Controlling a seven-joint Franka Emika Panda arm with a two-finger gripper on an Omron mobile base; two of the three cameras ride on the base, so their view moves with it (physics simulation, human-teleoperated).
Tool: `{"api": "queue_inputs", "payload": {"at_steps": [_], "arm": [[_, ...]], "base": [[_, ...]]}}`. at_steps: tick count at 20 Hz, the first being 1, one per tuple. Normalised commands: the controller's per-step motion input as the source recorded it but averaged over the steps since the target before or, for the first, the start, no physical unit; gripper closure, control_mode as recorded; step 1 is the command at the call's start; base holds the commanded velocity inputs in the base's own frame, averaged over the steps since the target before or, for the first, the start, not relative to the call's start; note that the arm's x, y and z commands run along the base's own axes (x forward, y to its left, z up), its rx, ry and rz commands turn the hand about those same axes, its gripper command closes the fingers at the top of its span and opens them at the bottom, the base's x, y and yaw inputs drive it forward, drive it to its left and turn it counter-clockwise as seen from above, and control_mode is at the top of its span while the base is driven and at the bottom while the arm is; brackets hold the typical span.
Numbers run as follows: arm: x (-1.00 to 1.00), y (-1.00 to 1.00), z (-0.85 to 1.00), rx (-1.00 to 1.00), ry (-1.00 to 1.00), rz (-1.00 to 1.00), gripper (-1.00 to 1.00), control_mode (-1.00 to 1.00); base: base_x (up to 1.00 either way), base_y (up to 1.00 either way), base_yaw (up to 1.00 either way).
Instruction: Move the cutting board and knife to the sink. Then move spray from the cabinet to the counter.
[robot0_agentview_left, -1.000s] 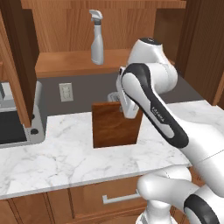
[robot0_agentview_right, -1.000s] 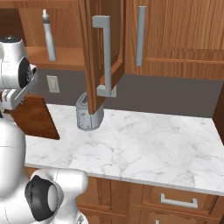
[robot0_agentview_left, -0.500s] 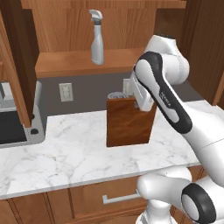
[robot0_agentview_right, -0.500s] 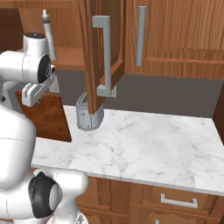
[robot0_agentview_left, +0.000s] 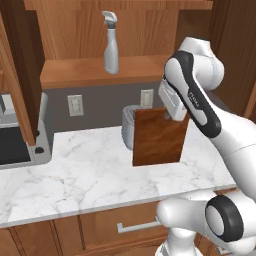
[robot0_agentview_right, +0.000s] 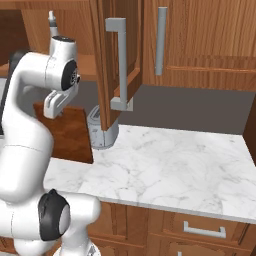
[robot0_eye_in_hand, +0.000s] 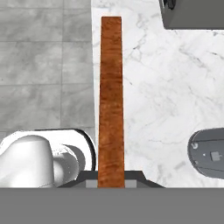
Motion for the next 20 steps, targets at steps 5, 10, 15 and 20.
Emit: {"api": "queue_inputs", "payload": {"at_steps": [5,10,15,20], "arm": [[0.21,-0.03,0.00,0.00,0.06,0.00,1.00,-1.00],[0.11,0.00,0.00,0.00,0.06,0.00,1.00,1.00],[0.00,0.00,0.00,0.00,0.00,0.00,1.00,1.00],[0.00,0.00,0.00,0.00,0.00,0.00,1.00,1.00]], "base": [[0.00,0.00,0.00],[0.00,0.00,0.00],[-0.39,0.36,0.23],[-0.32,0.81,0.72]]}}
